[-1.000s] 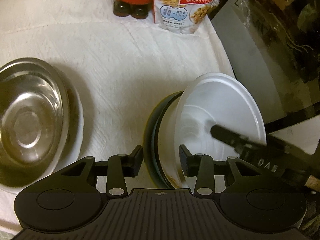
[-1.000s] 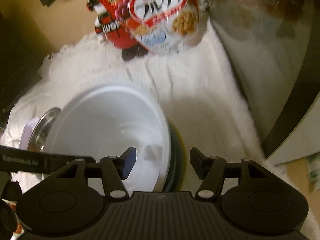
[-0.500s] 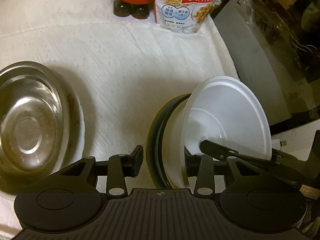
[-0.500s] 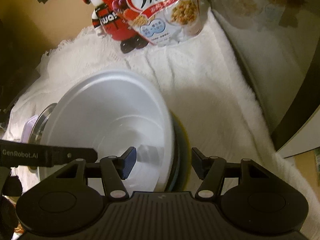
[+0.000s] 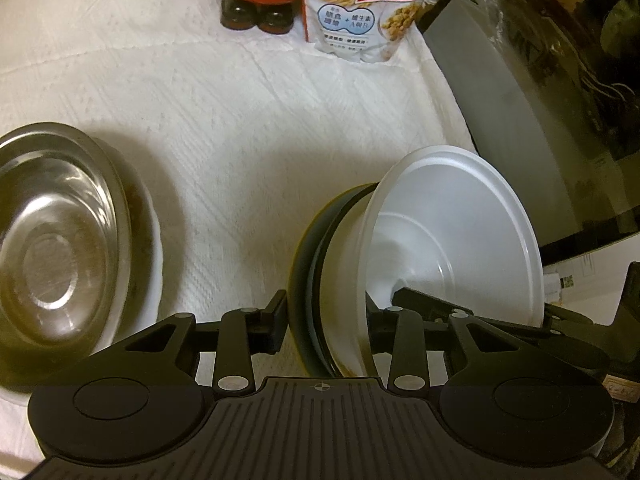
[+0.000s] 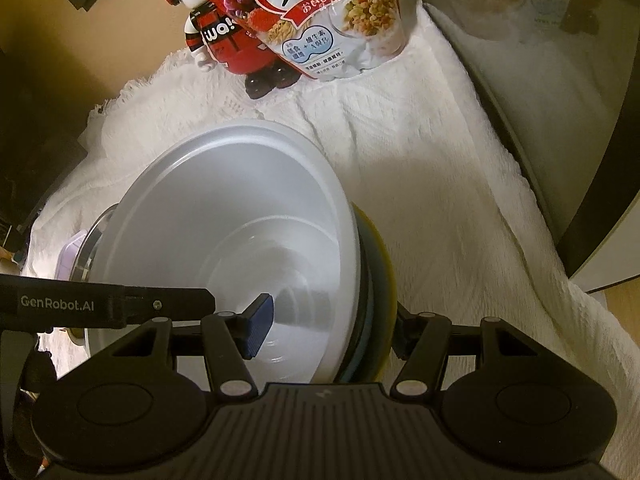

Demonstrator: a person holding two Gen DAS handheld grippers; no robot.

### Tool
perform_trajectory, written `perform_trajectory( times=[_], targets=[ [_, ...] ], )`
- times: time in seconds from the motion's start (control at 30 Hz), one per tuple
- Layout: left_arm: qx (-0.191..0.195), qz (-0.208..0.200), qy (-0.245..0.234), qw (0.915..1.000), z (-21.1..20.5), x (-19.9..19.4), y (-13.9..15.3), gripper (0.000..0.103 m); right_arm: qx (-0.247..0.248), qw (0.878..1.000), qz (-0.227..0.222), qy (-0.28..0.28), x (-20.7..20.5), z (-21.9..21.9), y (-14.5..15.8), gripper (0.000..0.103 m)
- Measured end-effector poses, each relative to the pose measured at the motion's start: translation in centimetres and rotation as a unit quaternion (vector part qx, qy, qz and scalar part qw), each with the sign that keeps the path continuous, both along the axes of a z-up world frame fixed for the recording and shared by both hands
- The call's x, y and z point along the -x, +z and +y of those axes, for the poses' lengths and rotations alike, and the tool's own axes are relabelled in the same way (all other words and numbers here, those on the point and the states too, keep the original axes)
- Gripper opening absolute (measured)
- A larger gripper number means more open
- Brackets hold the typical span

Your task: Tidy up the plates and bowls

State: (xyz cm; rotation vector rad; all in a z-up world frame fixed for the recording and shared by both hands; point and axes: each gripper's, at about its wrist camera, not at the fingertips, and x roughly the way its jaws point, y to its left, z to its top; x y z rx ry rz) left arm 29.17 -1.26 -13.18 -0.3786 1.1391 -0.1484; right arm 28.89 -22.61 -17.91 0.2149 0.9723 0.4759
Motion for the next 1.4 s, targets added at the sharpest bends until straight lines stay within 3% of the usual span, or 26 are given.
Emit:
perform_trajectory(
  times=[0.17, 0.3, 0.47, 0.7, 0.83, 1.0, 1.3, 1.4],
  targets=[
    [0.001, -0.018, -0.003, 0.9998, 0.1, 0.7, 0.2, 0.038, -0.001, 1.0, 0.002, 0.0, 0.0, 0.0, -0.1, 0.06],
    [0.034, -0.027, 0.015, 0.9989, 1.0, 1.2, 0.0, 0.04, 0.005, 1.0, -0.001, -0.005, 0.1, -0.2, -0.1, 0.06],
    [0.055, -0.004, 0.02, 0.9983, 1.3, 0.2, -0.6, 0.041, 0.0, 1.0, 0.002, 0.002, -0.2, -0.3, -0.3, 0.06],
    [0.035, 0.042, -0.018, 0.9983, 0.4, -1.6, -0.7, 0.042, -0.022, 0.999, 0.022, 0.017, -1.0, -0.5, -0.4, 0.06],
    [0.018, 0.036, -0.033, 0.9986, -0.5, -1.3, -0.3, 0.047, -0.027, 0.999, 0.028, 0.011, -1.0, -1.0, -0.7, 0.06],
    [-0.027, 0.035, -0.039, 0.9983, -1.4, -1.5, -0.4, 0.048, -0.049, 0.998, 0.046, 0.007, -1.2, -1.3, -1.2, 0.06],
    [-0.031, 0.063, -0.062, 0.9956, -1.8, -2.2, 0.3, 0.048, -0.035, 0.997, 0.063, -0.011, -1.4, -0.8, -0.8, 0.061],
    [-0.037, 0.061, -0.064, 0.9954, -2.0, -2.3, 0.4, 0.047, -0.023, 0.998, 0.065, -0.015, -1.3, -0.4, -0.9, 0.068]
  ],
)
